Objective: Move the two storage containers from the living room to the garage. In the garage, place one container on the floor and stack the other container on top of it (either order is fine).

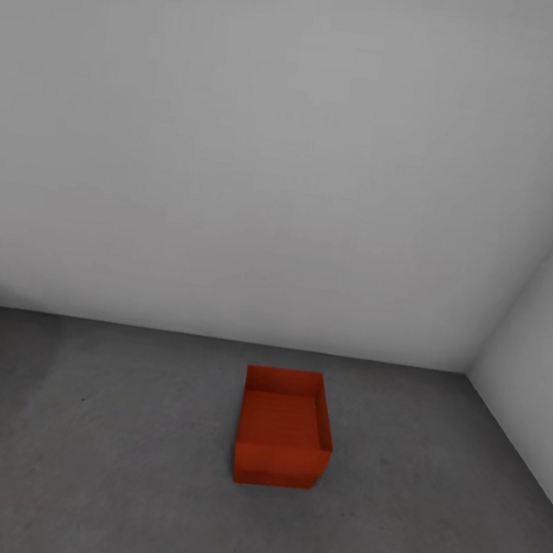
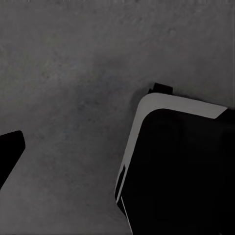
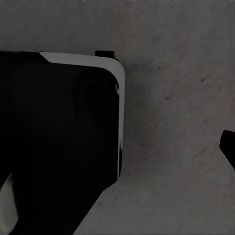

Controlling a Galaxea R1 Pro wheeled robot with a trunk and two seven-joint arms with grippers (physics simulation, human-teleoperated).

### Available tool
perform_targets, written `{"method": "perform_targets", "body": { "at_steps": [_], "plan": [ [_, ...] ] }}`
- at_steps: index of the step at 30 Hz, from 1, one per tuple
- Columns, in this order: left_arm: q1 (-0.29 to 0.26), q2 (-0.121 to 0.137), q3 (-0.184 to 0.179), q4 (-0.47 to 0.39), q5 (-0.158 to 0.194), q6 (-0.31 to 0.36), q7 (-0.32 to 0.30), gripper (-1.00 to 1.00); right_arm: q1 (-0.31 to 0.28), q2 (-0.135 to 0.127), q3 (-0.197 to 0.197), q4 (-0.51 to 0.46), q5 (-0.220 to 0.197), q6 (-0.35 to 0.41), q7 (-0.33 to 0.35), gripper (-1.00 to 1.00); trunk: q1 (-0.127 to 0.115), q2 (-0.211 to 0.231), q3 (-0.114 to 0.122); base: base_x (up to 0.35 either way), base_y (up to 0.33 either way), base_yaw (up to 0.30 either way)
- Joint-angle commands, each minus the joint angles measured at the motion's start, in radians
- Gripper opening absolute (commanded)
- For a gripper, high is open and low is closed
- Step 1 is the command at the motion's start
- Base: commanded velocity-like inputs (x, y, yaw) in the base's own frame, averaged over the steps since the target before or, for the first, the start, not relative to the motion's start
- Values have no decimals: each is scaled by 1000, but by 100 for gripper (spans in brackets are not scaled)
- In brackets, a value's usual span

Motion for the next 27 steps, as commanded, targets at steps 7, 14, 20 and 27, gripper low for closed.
{"method": "perform_targets", "body": {
  "at_steps": [7,14,20,27],
  "plan": [
    [-1,1,-2,-5,7,-4,1,100,-1,0,-1,4,3,4,10,100,1,-2,9,0,0,0],
    [-2,1,-1,-3,8,-3,1,100,4,7,-1,4,4,8,33,100,1,-2,21,0,0,0],
    [-1,2,-1,-4,8,-3,1,100,5,10,0,4,5,10,34,100,1,-2,30,0,0,0],
    [-1,1,-1,-4,8,-3,1,100,5,7,-1,3,3,8,34,100,1,-2,42,0,0,0]
  ]
}}
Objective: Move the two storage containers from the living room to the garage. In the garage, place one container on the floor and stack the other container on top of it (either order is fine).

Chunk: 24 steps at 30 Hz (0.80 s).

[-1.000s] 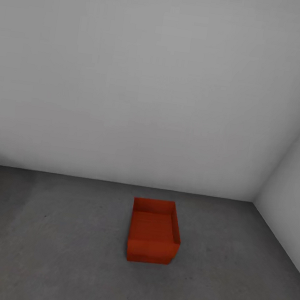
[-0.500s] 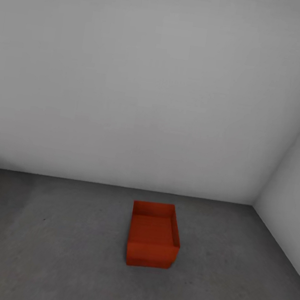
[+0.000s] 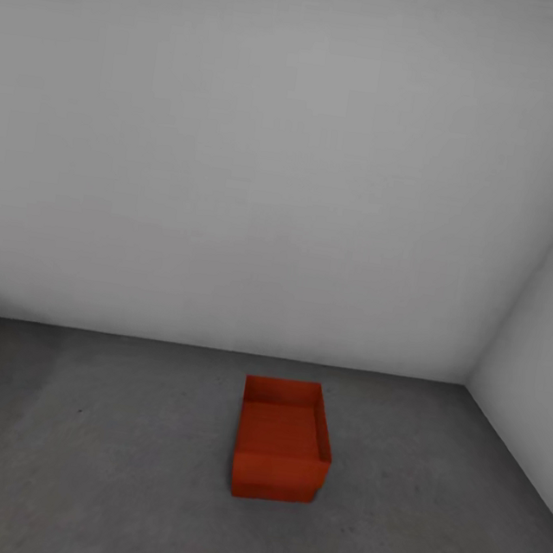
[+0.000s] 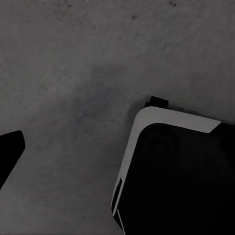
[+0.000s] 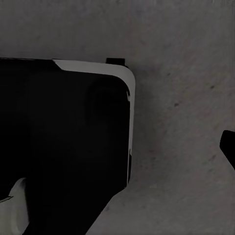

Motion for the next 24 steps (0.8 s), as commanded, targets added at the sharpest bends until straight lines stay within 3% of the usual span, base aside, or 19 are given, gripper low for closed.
{"method": "perform_targets", "body": {
  "at_steps": [1,24],
  "plan": [
    [-1,0,-1,1,7,-4,1,100,-2,0,-1,3,3,-6,3,100,1,-2,-1,0,0,0],
    [-1,0,-1,0,7,-4,1,100,-2,3,1,3,6,-6,4,100,1,-2,37,0,0,0]
  ]
}}
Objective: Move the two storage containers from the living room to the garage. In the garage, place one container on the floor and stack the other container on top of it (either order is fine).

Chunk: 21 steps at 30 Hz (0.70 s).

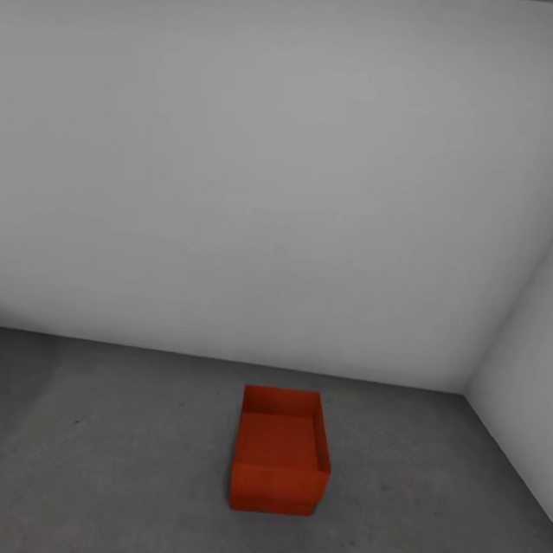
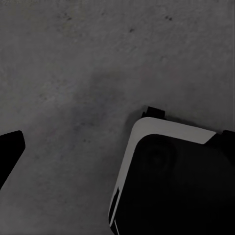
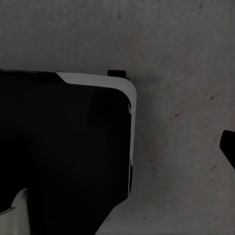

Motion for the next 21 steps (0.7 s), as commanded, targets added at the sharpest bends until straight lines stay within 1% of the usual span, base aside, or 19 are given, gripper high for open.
{"method": "perform_targets", "body": {
  "at_steps": [1,12,21],
  "plan": [
    [-1,0,-1,1,7,-4,1,100,-2,0,0,3,3,-6,3,100,1,-2,-1,0,0,0],
    [-1,0,-1,1,7,-4,1,100,-2,0,0,3,6,-5,2,100,1,-2,17,0,0,0],
    [-1,0,-1,1,7,-4,1,100,-2,-5,-1,3,7,-5,1,100,1,-2,32,0,0,0]
  ]
}}
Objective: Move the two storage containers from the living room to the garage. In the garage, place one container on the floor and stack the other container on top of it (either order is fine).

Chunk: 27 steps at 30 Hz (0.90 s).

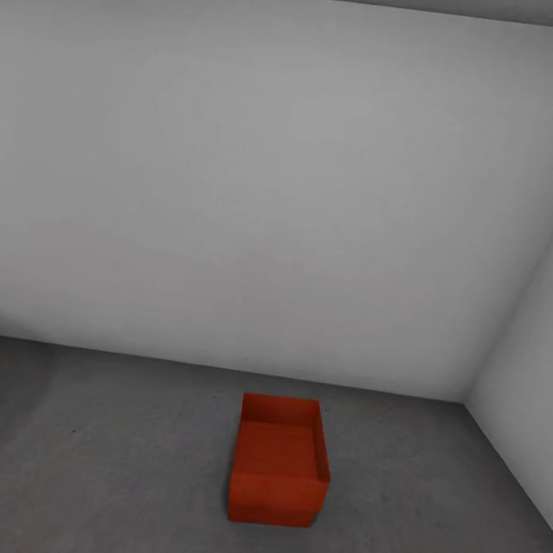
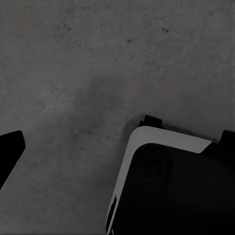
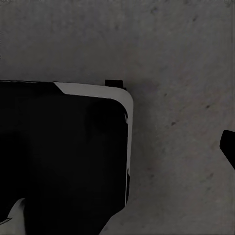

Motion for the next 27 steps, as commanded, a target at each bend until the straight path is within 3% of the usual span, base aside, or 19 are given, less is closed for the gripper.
{"method": "perform_targets", "body": {
  "at_steps": [1,13,17,27],
  "plan": [
    [0,0,-1,1,7,-4,1,100,-1,0,0,3,4,-6,3,100,0,-1,1,0,0,0],
    [0,0,-3,1,3,-4,1,100,-1,1,0,3,0,-14,2,100,0,-1,21,0,0,0],
    [13,-18,-4,9,9,-5,-1,100,-1,1,-2,3,-3,-18,2,100,0,-1,27,0,0,0],
    [26,-23,-5,9,7,-5,-83,100,-1,-1,-3,2,-1,-19,1,100,0,-1,41,0,0,0]
  ]
}}
